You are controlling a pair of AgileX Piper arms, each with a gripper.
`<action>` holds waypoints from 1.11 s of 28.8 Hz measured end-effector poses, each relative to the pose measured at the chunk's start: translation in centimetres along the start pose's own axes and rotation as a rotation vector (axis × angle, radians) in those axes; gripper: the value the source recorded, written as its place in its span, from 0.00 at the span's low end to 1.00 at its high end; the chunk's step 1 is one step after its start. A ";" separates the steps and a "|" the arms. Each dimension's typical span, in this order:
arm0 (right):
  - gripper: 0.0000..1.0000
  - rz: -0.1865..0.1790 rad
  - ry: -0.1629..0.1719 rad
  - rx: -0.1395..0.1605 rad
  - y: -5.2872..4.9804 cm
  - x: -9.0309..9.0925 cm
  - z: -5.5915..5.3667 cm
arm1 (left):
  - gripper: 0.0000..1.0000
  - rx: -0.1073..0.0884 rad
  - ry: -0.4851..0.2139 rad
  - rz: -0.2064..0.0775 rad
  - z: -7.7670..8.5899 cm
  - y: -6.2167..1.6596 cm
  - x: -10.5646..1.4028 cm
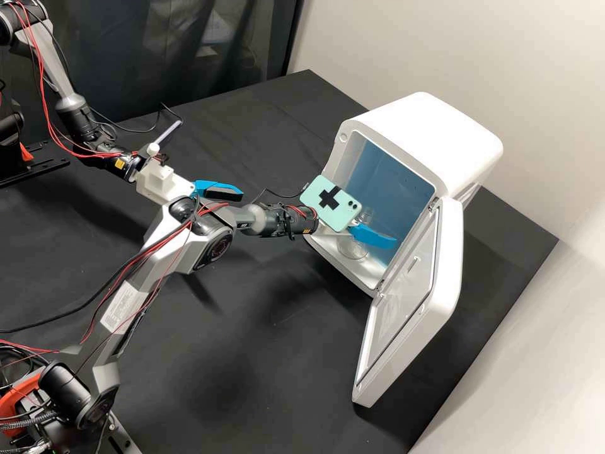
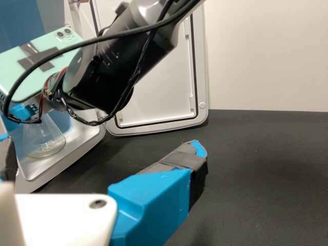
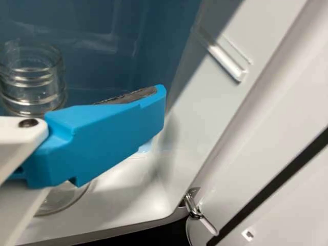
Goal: Take the flask out of the incubator
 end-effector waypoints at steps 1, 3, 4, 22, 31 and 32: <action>1.00 -0.001 -0.001 -0.008 0.0 0.0 0.0 | 1.00 0.000 0.000 0.000 0.0 0.00 0.0; 1.00 -0.017 0.001 -0.014 -0.4 0.0 -0.1 | 1.00 0.000 0.000 0.000 0.0 0.00 0.0; 1.00 -0.025 0.000 -0.014 -0.6 -0.1 -0.1 | 1.00 0.000 0.000 0.000 0.0 0.00 0.0; 1.00 -0.040 -0.047 -0.036 -0.7 0.3 -0.5 | 1.00 0.015 0.000 0.000 0.0 0.00 0.0; 1.00 -0.092 -0.112 -0.041 -1.0 1.1 -0.5 | 1.00 0.015 0.000 0.000 0.0 0.00 0.0; 1.00 -0.095 -0.115 -0.043 -1.0 1.1 -0.6 | 1.00 0.015 0.000 0.000 0.0 0.00 0.0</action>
